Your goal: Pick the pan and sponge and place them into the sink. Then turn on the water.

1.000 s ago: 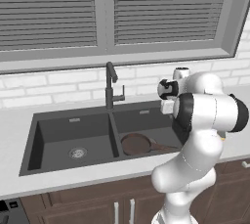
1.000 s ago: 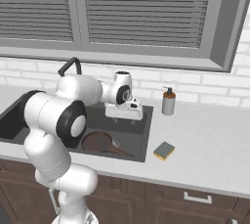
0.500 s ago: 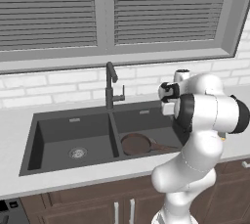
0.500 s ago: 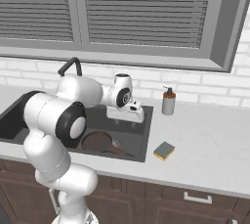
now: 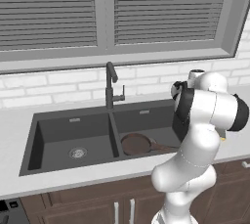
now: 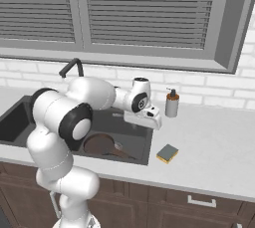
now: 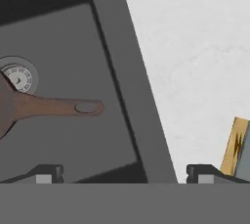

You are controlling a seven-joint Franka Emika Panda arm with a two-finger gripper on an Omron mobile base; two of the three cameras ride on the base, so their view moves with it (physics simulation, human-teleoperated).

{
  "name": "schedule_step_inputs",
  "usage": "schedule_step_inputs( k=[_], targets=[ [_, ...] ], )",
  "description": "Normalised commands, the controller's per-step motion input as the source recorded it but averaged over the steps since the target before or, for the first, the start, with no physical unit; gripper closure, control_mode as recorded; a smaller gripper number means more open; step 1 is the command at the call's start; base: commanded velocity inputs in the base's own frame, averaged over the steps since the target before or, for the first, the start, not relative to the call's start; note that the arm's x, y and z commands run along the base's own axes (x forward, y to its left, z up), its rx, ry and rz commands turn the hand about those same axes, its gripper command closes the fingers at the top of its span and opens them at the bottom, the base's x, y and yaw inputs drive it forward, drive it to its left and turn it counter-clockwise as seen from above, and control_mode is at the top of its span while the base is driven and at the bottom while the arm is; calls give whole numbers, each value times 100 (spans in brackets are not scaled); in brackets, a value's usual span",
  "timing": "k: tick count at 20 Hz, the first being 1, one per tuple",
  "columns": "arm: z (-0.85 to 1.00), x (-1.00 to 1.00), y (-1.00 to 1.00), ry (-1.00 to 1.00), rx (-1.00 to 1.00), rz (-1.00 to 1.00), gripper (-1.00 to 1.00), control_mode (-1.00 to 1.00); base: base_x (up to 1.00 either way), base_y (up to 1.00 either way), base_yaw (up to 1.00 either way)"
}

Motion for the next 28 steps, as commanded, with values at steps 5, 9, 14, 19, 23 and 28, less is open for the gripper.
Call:
schedule_step_inputs(
  k=[5, 9, 14, 19, 23, 28],
  targets=[
    [0, -8, -69, 0, 0, -14, -100, -100, 0, 0, 0],
    [0, -26, -43, -3, 0, -8, -100, -100, 0, 0, 0],
    [0, -37, -27, -3, 0, -4, -100, -100, 0, 0, 0],
    [0, -29, -17, 0, 0, -4, -100, -100, 0, 0, 0],
    [0, -21, -3, 0, 0, -4, -100, -100, 0, 0, 0],
    [-1, -4, -1, 0, 0, -4, -100, -100, 0, 0, 0]
  ],
)
